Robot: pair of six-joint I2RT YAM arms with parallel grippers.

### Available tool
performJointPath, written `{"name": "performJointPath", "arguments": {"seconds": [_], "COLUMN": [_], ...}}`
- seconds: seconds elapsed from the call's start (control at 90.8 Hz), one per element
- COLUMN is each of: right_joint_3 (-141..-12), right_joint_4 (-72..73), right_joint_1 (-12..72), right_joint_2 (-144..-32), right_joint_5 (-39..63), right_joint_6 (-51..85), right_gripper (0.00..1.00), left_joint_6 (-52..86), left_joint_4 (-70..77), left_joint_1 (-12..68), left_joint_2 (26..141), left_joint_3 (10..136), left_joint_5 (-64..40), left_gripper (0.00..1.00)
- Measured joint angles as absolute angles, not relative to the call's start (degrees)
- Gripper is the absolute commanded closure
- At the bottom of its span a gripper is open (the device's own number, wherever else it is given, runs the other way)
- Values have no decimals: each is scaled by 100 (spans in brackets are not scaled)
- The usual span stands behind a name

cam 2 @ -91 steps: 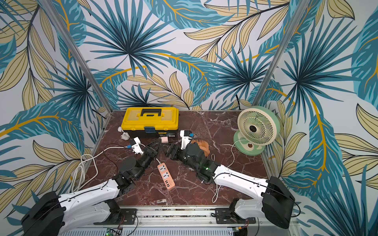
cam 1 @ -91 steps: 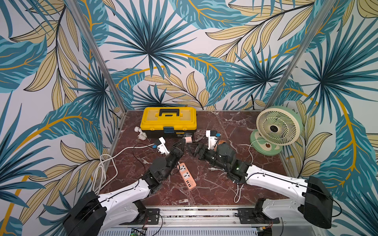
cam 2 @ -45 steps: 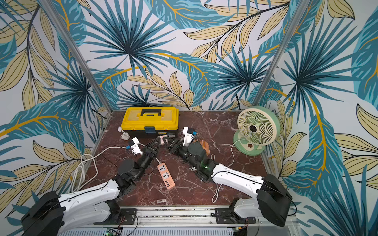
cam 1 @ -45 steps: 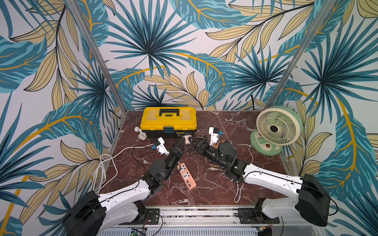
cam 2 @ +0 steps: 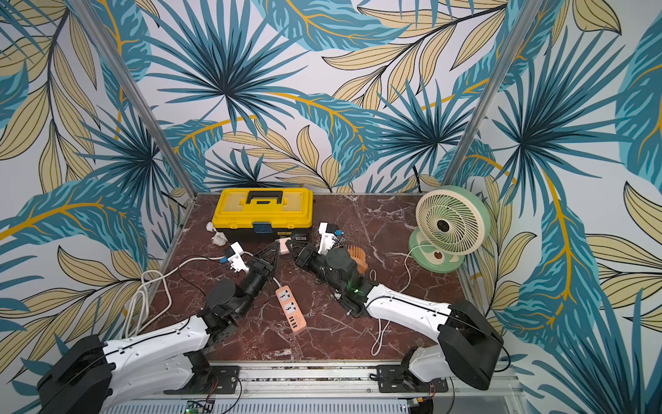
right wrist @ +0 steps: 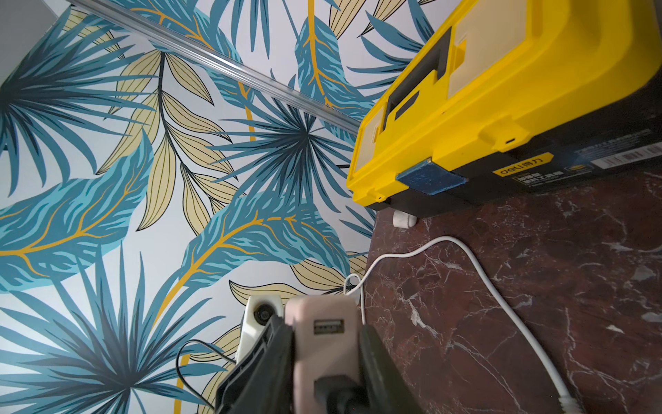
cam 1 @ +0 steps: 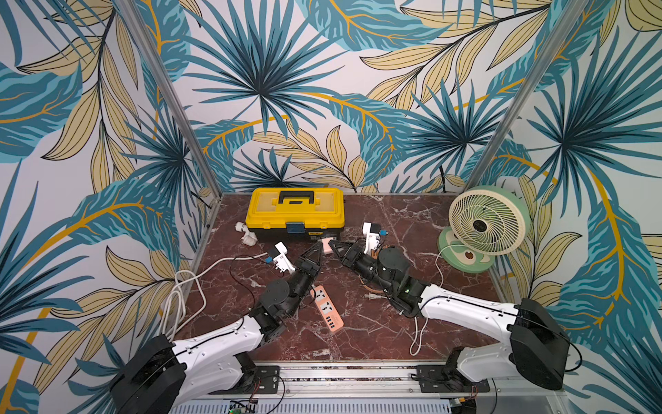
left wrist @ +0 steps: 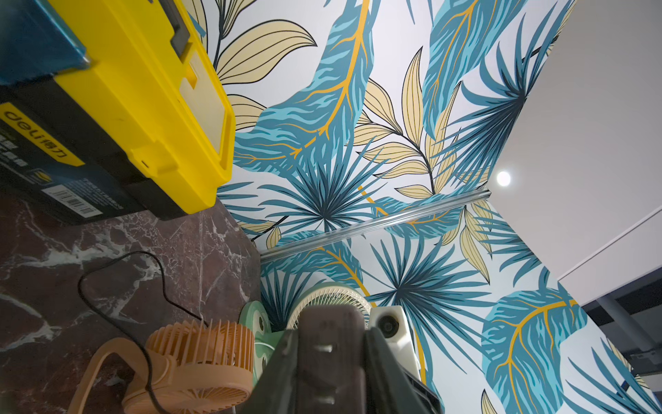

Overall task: Plug the desk fan into the power strip
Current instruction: Pick up the plug from the center of the board.

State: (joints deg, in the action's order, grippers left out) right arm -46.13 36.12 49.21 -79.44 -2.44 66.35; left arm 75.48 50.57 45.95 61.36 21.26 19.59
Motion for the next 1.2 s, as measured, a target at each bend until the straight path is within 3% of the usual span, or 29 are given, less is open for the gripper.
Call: {"name": "performJointPath", "arguments": {"seconds": [0.11,0.154,0.22,0.275,0.342,0.496,0.65,0.793,0.947,1.201], "right_joint_3": [-4615,-4615,-4615,-4633,-4753,-5378,-5964,-5951,-5736,-5144], "right_joint_4": [3614,3614,3597,3511,3166,1286,-331,-1372,-1846,-1256], "right_joint_1": [4915,4910,4904,4901,4906,4890,4908,5024,5083,5376], "right_joint_2": [-7944,-7944,-7944,-7944,-7933,-7677,-7347,-7426,-7710,-7859], "right_joint_5": [-189,-176,-152,-99,-62,-89,-408,-843,-1004,-932], "right_joint_6": [6626,6622,6613,6554,6381,5590,4604,3870,3586,3258], "right_gripper": [98,100,100,100,100,100,100,100,100,100], "left_joint_6": [7590,7588,7568,7413,7166,6324,5671,5411,5690,6235], "left_joint_4": [5057,5048,4982,4779,4257,1879,-215,-1378,-1597,-1439], "left_joint_1": [4595,4595,4595,4591,4600,4595,4604,4604,4665,4862], "left_joint_2": [6136,6134,6108,6064,5970,5065,3684,2875,2928,3295], "left_joint_3": [2121,2121,2123,2126,2132,2517,2657,2495,1586,838], "left_joint_5": [1964,1962,1944,1850,1697,1531,1470,1149,565,191], "left_gripper": [100,85,52,36,23,8,7,16,23,24]}}
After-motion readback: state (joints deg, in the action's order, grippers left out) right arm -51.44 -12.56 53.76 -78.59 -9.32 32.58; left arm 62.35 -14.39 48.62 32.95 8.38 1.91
